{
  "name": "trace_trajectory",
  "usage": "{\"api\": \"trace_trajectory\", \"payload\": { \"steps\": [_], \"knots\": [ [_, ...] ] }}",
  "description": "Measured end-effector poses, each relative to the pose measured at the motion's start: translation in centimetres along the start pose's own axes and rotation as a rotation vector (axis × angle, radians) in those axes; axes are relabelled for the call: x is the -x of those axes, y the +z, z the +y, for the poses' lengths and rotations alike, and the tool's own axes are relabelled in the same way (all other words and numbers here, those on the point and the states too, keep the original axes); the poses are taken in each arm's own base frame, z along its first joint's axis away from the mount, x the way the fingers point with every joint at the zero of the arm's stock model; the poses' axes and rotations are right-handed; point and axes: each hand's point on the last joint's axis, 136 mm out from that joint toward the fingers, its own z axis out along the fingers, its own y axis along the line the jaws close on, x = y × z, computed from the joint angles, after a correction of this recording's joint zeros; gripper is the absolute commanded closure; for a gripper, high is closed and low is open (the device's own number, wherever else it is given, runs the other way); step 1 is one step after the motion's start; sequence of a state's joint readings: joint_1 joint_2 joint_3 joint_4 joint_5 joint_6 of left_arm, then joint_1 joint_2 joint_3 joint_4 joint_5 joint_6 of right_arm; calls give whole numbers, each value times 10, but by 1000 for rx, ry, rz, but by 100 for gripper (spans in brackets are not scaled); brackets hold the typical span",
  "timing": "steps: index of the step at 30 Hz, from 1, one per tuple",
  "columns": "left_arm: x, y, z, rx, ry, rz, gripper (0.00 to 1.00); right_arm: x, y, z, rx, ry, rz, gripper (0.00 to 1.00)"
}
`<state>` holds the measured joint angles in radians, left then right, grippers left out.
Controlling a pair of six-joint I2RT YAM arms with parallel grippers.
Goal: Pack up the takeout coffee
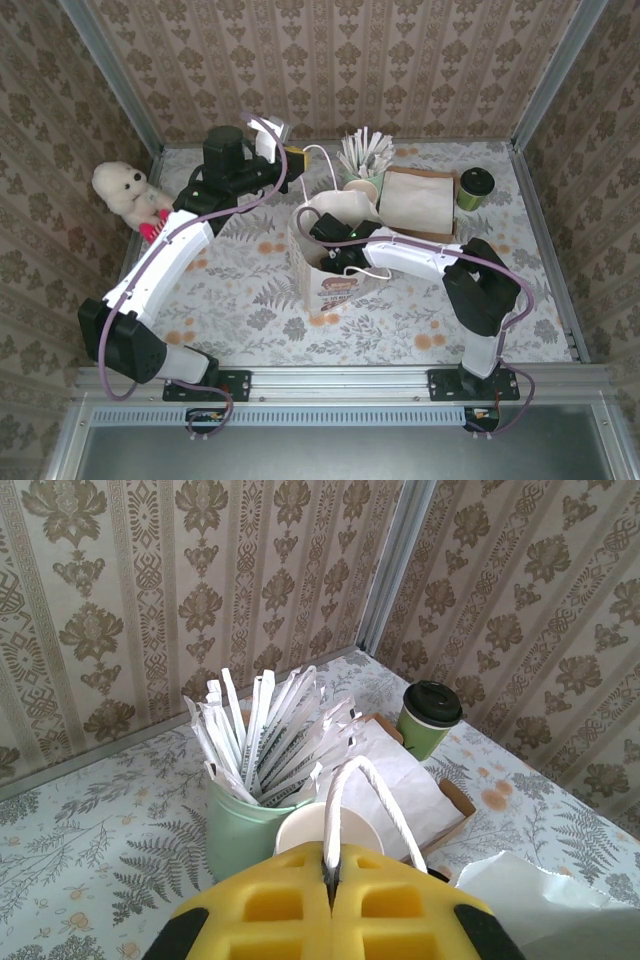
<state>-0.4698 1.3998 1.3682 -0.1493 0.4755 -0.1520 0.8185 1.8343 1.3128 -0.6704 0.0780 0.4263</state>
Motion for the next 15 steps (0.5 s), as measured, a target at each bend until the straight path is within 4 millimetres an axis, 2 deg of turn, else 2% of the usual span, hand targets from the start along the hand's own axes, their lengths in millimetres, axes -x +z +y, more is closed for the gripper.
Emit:
{"api": "trace_trajectory", "payload": {
  "steps": [7, 15],
  "knots": [
    [0, 0, 0, -1, 6, 0, 100, -9, 6, -3, -8, -3, 25, 48],
    [0, 0, -1, -3, 7, 1, 100, -4, 20, -5, -42, 30, 12, 42]
  ]
}}
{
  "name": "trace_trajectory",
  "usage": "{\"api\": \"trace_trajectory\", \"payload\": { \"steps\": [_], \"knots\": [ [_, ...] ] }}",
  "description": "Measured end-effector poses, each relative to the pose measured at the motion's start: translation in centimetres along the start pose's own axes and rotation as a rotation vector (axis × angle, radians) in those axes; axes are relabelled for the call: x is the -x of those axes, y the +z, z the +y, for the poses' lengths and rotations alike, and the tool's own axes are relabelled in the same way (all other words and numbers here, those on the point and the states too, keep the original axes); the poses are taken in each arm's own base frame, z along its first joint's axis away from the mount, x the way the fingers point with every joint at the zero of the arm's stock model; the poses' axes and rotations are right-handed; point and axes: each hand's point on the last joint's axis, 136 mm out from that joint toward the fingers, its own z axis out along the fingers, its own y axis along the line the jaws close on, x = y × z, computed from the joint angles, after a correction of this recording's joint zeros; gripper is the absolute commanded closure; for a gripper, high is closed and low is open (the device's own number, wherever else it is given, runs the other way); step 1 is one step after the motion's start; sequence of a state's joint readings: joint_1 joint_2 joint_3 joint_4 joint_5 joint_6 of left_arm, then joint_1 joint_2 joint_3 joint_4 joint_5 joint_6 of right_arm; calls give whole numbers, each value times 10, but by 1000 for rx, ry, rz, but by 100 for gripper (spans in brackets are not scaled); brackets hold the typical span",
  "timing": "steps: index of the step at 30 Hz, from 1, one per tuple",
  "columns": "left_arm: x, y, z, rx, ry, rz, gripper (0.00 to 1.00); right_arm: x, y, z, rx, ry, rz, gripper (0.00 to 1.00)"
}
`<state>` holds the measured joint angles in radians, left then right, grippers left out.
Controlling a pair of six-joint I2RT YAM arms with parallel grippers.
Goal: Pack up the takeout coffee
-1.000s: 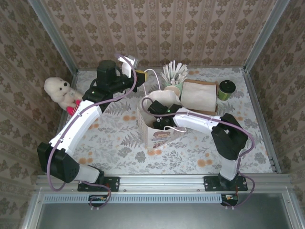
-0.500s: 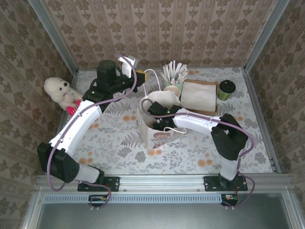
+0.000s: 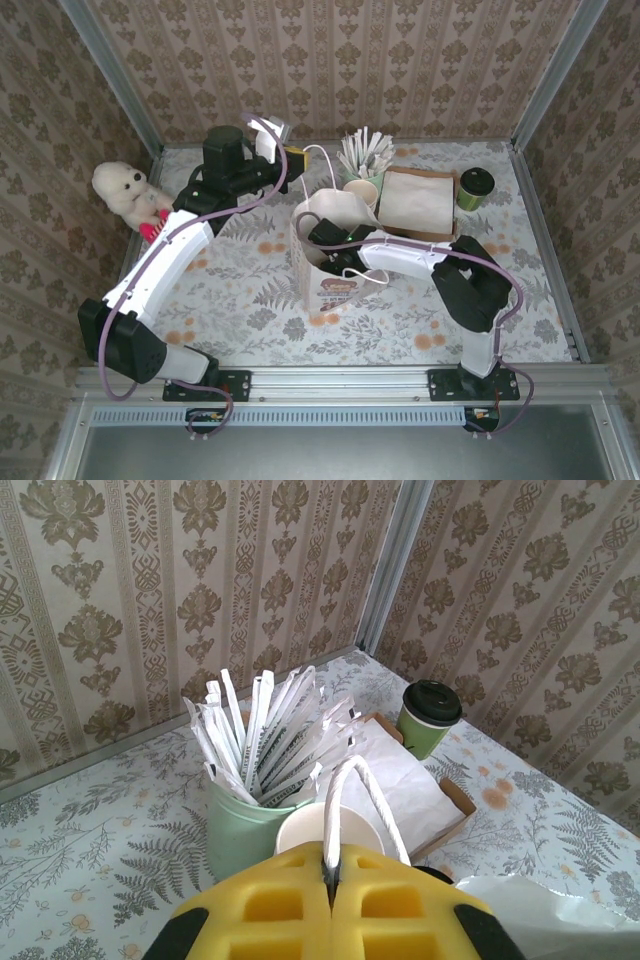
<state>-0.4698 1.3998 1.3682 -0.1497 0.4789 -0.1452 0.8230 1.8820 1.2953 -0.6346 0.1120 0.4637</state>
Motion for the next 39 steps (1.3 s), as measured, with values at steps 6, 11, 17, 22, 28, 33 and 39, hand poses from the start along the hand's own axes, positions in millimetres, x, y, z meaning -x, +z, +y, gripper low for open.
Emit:
{"api": "trace_trajectory", "payload": {
  "steps": [6, 11, 17, 22, 28, 33, 39],
  "knots": [
    [-2, 0, -1, -9, 9, 7, 100, 11, -10, -1, -18, 2, -59, 34],
    [-4, 0, -4, -21, 15, 18, 100, 40, -51, 6, 40, 2, -214, 29],
    [-7, 0, -3, -20, 16, 29, 100, 68, -96, 15, 115, -29, -380, 23],
    [-12, 1, -2, -18, 14, 37, 100, 73, -104, 21, 138, -90, -409, 20],
    [-13, 1, -1, -15, 14, 39, 100, 77, -118, 32, 183, -183, -432, 0],
    [-15, -1, 6, 5, 6, 45, 100, 86, -153, 41, 238, -286, -533, 0],
    [-16, -6, 31, 91, -11, 45, 100, 106, -195, 48, 256, -384, -710, 0]
  ]
}}
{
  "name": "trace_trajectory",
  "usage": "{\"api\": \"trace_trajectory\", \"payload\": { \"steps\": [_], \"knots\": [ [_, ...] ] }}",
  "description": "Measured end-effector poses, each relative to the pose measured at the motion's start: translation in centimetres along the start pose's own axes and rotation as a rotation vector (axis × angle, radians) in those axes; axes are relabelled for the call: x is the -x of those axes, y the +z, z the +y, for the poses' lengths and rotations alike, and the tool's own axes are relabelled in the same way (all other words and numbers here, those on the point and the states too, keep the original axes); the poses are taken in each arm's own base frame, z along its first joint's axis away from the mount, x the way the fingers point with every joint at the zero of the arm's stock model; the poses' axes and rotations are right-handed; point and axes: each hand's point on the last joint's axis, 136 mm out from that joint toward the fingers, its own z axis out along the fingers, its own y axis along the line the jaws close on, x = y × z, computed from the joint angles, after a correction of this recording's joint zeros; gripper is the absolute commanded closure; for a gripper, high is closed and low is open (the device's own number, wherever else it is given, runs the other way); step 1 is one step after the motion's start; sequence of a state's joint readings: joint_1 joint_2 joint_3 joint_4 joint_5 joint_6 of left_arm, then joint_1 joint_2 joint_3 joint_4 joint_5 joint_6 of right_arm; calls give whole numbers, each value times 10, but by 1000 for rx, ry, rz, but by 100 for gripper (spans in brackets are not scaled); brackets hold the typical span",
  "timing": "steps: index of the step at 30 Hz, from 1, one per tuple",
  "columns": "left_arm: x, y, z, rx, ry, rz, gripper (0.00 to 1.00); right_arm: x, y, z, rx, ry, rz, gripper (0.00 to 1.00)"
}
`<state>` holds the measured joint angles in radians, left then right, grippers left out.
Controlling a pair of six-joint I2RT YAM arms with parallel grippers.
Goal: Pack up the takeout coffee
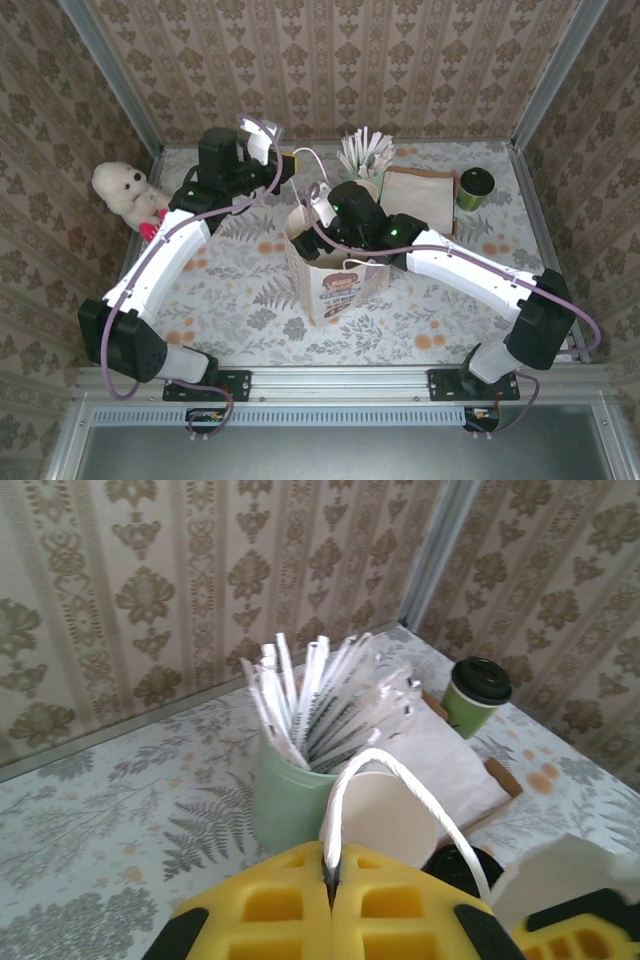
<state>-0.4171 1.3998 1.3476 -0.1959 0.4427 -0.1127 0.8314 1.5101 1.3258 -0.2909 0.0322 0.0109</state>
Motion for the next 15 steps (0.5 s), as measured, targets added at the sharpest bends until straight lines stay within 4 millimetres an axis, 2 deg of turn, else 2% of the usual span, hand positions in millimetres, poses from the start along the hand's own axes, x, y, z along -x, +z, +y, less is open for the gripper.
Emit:
{"api": "trace_trajectory", "payload": {
  "steps": [5, 8, 11, 15],
  "knots": [
    [-4, 1, 4, 17, -5, 8, 100, 34, -22, -1, -7, -65, -149, 0],
    [-6, 1, 4, 14, -6, 11, 100, 54, -35, -10, -61, -84, -223, 0],
    [-5, 1, 2, 6, -5, 10, 100, 62, -40, -24, -115, -109, -215, 0],
    [-6, 1, -2, -20, 0, 11, 100, 63, -45, -50, -141, -150, -121, 0]
  ]
}}
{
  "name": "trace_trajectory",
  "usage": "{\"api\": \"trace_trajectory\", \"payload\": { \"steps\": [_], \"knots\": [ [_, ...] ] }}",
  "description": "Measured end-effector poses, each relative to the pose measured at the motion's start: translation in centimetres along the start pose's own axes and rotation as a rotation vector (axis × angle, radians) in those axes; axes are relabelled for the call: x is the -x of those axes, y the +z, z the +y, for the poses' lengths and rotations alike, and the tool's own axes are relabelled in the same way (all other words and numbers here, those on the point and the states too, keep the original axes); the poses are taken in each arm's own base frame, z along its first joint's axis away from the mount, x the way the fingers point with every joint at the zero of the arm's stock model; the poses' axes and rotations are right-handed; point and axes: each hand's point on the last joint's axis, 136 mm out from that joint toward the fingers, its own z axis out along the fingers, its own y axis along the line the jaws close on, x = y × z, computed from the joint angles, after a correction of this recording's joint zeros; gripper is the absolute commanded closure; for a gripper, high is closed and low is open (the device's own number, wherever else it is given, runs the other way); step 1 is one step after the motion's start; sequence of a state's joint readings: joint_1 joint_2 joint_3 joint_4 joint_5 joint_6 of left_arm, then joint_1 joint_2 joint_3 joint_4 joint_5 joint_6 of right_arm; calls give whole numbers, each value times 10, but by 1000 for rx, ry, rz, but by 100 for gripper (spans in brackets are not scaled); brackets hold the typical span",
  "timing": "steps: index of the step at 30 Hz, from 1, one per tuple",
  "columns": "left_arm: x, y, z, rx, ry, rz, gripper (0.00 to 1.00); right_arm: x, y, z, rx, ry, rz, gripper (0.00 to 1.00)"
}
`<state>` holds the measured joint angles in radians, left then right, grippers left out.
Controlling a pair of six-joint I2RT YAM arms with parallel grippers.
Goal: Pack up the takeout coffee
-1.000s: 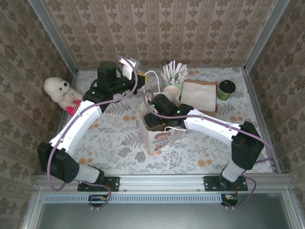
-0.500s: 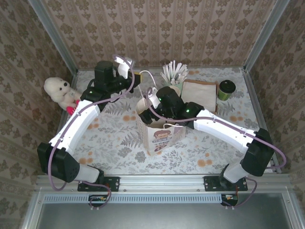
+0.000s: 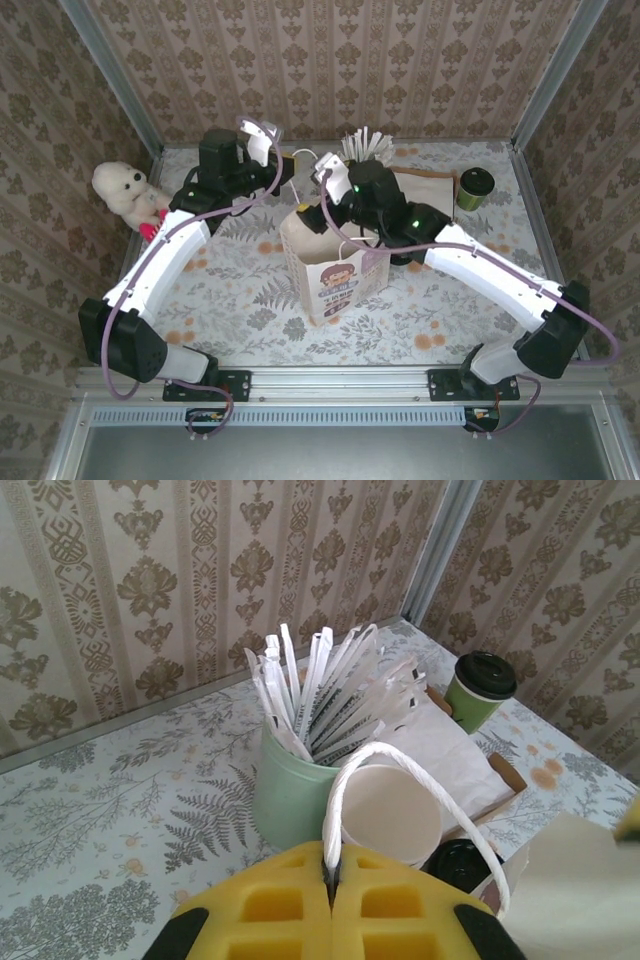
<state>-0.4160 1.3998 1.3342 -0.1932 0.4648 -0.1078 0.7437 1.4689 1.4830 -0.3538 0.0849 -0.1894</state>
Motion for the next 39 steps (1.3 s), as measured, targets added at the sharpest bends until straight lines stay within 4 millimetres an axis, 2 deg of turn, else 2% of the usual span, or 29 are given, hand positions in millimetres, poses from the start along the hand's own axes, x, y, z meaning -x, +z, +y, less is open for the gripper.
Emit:
{"api": "trace_trajectory", "payload": {
  "steps": [7, 10, 17, 22, 28, 29, 32, 39],
  "knots": [
    [-1, 0, -11, -63, 43, 3, 100, -40, -11, -40, 147, -6, 188, 1],
    [-1, -1, -13, -79, 55, 2, 100, -46, -12, -50, 169, 9, 226, 1],
    [-1, -1, -19, -122, 82, -1, 100, -45, -4, -48, 176, -7, 185, 1],
    [-1, -1, -27, -175, 131, 4, 100, -54, -1, -43, 268, -66, 236, 3],
    [12, -6, -39, -232, 195, -17, 100, -70, 8, -35, 393, -156, 326, 6],
    [13, -6, -41, -242, 199, -17, 100, -73, 9, -32, 417, -168, 339, 7],
    [14, -5, -44, -269, 207, -15, 100, -79, 14, -30, 450, -204, 359, 20],
    [9, 3, -44, -319, 207, 5, 100, -87, 24, -26, 489, -250, 361, 25]
  ]
}}
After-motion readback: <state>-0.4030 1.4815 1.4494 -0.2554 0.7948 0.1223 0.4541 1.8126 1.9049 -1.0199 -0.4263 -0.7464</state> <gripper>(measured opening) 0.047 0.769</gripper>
